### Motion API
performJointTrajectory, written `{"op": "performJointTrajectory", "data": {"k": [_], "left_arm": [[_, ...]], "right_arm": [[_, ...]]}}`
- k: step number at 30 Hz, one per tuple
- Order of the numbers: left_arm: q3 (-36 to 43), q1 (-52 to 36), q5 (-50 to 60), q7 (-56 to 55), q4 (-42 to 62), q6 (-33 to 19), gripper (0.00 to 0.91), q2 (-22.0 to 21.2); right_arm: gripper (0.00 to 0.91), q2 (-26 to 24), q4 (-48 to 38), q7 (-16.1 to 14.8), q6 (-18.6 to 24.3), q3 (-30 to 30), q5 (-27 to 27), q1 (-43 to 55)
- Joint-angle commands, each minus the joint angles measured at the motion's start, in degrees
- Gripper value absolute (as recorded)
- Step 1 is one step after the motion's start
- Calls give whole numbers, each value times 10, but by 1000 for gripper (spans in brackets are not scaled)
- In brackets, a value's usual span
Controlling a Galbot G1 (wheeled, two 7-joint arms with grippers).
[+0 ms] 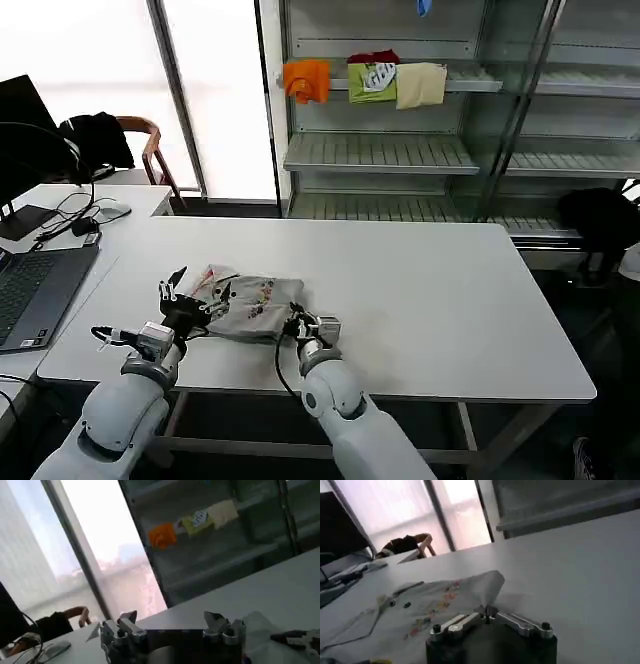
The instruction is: Fold and organize the clothes.
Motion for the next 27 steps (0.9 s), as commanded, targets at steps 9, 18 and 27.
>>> {"op": "performJointTrajectory", "data": {"k": [9,18,27], "left_arm": [[5,2,1,0,2,-7,907,-5],[5,11,-5,-6,-2,-21,907,-9],[-29,50,-71,-1,-38,-92,907,-13]], "right_arm": [[10,-144,62,-23,18,70,-12,15],[907,-189,49,-83,70,125,-144,8],[907,-333,308,-98,104,280,-89,-181]]}}
